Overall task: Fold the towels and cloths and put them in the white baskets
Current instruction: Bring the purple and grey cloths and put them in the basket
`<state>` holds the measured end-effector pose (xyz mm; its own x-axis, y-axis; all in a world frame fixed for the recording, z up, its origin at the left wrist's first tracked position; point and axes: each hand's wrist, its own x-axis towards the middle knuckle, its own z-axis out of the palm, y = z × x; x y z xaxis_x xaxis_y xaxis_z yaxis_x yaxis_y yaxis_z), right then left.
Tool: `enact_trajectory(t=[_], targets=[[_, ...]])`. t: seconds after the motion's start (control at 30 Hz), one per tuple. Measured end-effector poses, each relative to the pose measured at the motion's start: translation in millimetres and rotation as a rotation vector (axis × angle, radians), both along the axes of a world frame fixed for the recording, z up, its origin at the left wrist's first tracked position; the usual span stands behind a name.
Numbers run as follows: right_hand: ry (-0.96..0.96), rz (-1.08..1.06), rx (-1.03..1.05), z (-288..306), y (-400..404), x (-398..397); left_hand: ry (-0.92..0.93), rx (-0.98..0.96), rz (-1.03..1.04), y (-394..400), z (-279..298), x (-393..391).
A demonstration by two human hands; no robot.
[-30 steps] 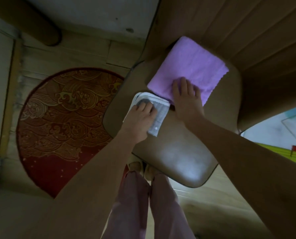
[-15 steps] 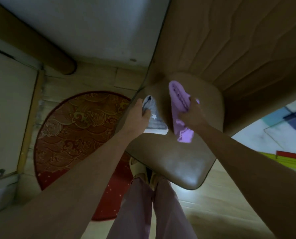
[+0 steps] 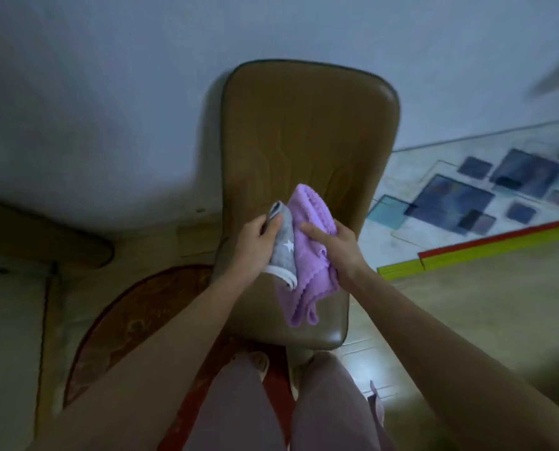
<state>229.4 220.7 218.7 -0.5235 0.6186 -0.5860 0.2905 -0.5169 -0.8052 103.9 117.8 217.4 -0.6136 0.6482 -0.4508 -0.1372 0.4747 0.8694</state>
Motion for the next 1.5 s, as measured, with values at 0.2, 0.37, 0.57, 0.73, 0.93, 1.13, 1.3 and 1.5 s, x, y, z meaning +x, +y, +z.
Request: enact_trajectory(t=[0.2,0.37,0.57,0.73,0.93,1.13,1.3,1.5], targets=[[-0.138,-0.215,0.071,41,-34,70,-0.050,0.041,-0.257,4,33,51],[-0.187,-0.487,-0.060,61,-81,156,-0.017,0.072,-0.550,0,48,125],[-0.231,-0.884,0.004,90,-184,282,-0.074,0.108,-0.962,-37,68,274],[-0.260,-1.277,0.037,97,-301,394,-0.121,0.131,-1.334,-95,67,412],[-0.280,-1.657,0.031,92,-456,523,-0.021,0.262,-1.689,-220,77,579],[-0.323,-1.950,0.044,85,-577,628,0.122,0.312,-2.037,-325,79,714],[-0.393,-2.156,0.005,72,-649,707,0.180,0.422,-2.162,-380,72,828],[-0.442,-2.410,-0.029,78,-722,815,0.139,0.521,-2.365,-451,72,989]])
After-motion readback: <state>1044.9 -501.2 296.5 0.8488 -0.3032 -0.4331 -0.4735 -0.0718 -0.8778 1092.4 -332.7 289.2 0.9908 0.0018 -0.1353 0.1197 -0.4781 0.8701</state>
